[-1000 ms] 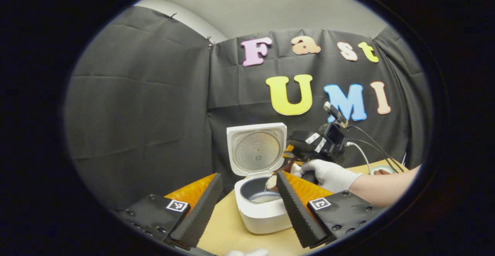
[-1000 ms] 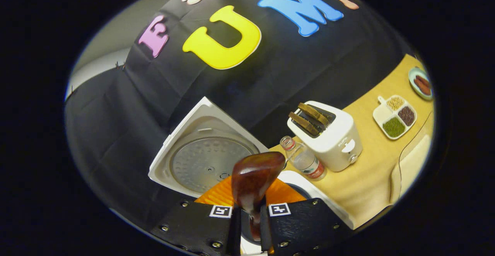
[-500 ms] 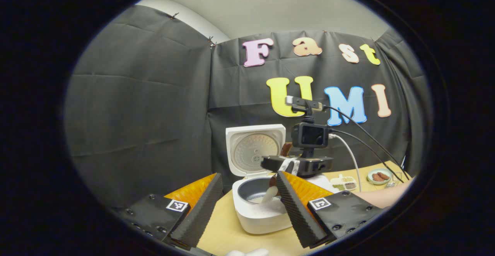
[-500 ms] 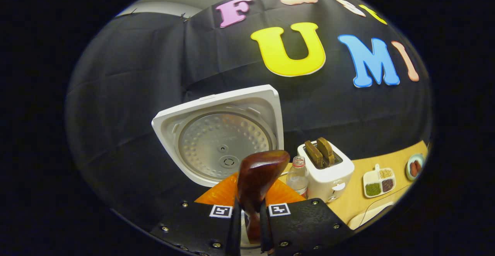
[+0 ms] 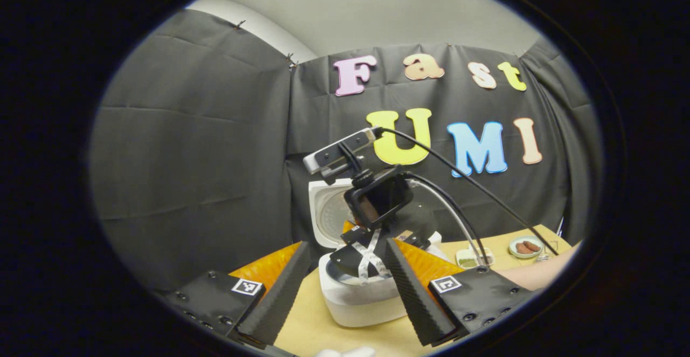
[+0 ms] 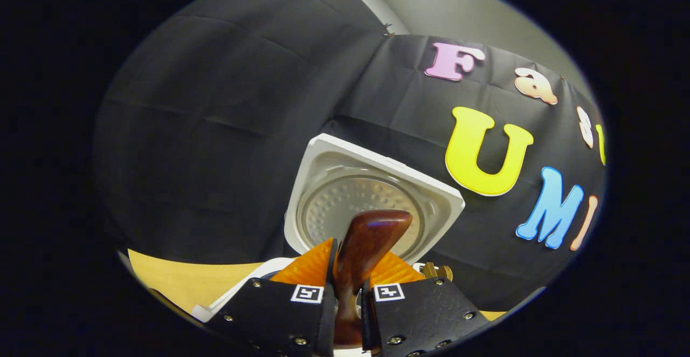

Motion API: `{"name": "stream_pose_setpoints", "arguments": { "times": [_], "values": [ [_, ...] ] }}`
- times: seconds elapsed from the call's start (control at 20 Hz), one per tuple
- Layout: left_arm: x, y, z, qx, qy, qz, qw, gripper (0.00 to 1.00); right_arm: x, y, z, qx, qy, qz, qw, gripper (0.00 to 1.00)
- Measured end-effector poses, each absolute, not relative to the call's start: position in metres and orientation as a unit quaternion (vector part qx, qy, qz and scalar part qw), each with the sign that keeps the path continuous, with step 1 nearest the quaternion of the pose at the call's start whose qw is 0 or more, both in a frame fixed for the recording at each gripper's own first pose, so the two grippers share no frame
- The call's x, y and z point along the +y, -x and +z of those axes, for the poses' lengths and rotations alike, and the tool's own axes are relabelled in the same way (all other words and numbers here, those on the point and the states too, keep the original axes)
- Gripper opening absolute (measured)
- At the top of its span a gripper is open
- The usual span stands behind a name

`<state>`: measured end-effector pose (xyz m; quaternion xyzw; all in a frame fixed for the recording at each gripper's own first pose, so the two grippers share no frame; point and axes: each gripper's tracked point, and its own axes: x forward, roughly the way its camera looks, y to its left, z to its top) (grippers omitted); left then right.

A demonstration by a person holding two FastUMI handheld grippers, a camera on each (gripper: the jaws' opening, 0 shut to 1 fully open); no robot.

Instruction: Close the left gripper, press the button to open the rice cooker; take a wooden spoon from the chopstick holder with the right hand, scoop a spoonful of rice and pour it into the rice cooker, then put the wooden spoon back into the chopstick holder.

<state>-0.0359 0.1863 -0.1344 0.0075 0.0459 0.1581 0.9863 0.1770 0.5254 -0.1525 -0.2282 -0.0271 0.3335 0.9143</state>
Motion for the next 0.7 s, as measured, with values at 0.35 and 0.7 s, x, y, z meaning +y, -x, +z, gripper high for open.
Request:
{"name": "stream_pose_setpoints", "arguments": {
  "times": [0.35, 0.7],
  "values": [
    [0.183, 0.036, -0.129, 0.041, -0.005, 0.151, 0.988, 0.99, 0.502, -0.192, -0.162, 0.089, 0.046, 0.329, 0.939, 0.2],
    [0.176, 0.037, -0.123, 0.038, -0.004, 0.132, 0.991, 0.99, 0.453, -0.216, -0.158, 0.206, -0.227, 0.277, 0.911, 0.2]
  ]
}}
